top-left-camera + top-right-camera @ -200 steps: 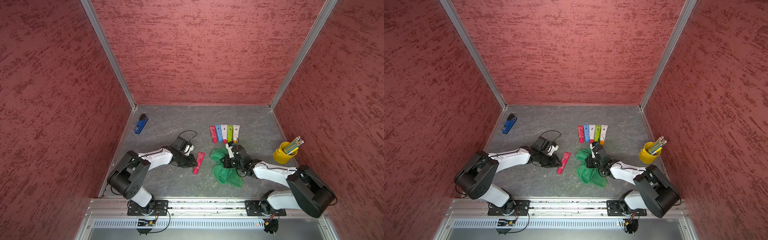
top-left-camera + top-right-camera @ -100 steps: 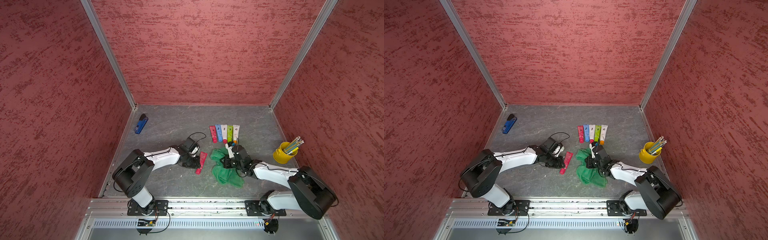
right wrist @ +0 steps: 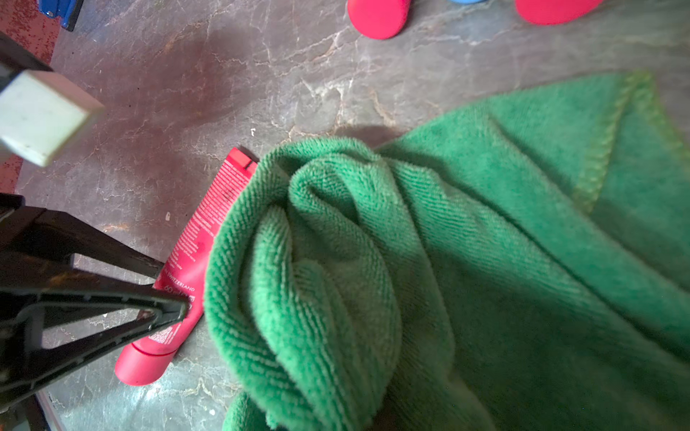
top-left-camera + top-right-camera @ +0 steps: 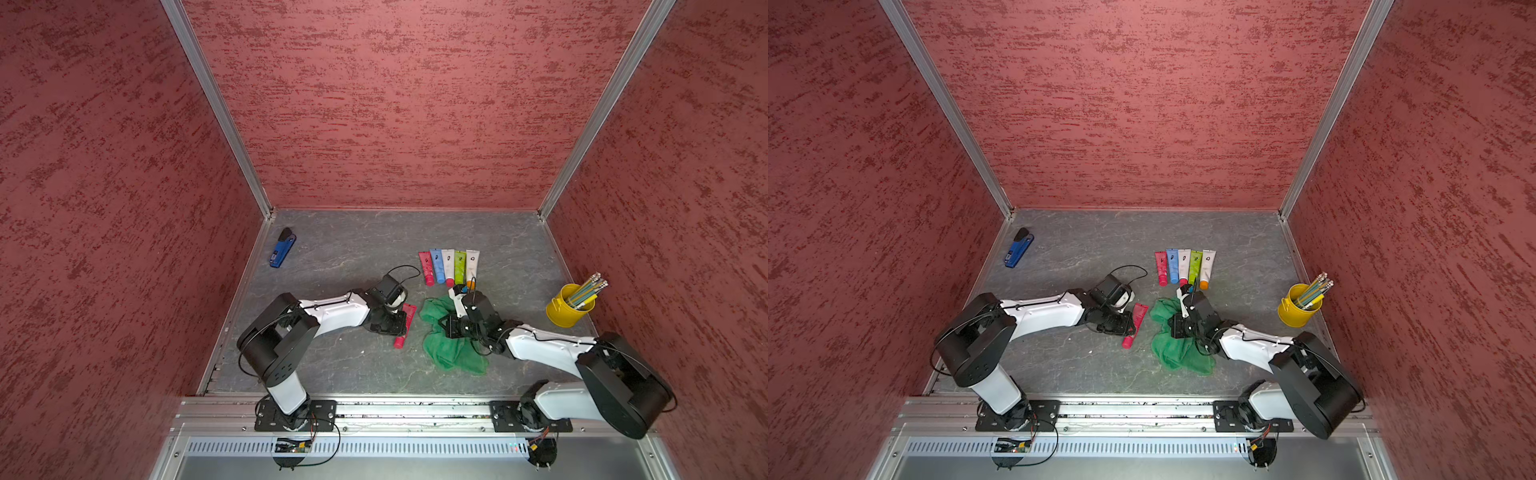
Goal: Wipe the surface of the toothpaste tube
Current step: Adjust the toothpaste at the center of the board.
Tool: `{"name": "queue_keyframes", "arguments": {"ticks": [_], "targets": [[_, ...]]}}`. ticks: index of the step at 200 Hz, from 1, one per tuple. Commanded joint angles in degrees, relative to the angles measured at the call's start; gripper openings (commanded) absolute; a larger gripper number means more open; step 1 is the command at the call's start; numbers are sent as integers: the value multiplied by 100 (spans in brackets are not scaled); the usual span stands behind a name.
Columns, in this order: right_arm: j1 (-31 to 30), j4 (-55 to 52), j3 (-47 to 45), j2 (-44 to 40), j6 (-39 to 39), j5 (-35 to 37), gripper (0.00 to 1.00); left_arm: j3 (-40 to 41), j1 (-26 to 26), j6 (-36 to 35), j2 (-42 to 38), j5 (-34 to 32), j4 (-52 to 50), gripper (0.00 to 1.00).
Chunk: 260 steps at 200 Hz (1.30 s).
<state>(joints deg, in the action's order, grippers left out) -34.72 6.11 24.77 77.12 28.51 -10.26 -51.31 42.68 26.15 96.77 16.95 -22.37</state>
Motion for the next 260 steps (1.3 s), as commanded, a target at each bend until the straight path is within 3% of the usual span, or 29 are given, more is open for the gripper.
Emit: {"name": "queue_keyframes", "arguments": {"ticks": [1,25,63,122,156,221,260], "targets": [[-51,-17,-43,-110,6,-46,0,40,21,-6,245,-235,-173,22],[-52,-38,-43,-132,-4,-46,0,0,65,-14,238,-459,-375,16],[-52,-74,-34,-170,-21,-30,0,-348,72,-164,-8,-1581,-1604,14],[-52,-284,-68,-241,-144,143,0,-1466,118,111,233,-4437,-3854,11],[-52,-277,-95,-234,-153,165,0,-1891,176,473,888,-5437,-4418,10],[-50,-279,-122,-238,-171,189,0,-2352,531,552,2144,-5553,-4084,10],[-52,-282,-122,-239,-171,209,0,-2354,826,590,2136,-5404,-3858,26]]}}
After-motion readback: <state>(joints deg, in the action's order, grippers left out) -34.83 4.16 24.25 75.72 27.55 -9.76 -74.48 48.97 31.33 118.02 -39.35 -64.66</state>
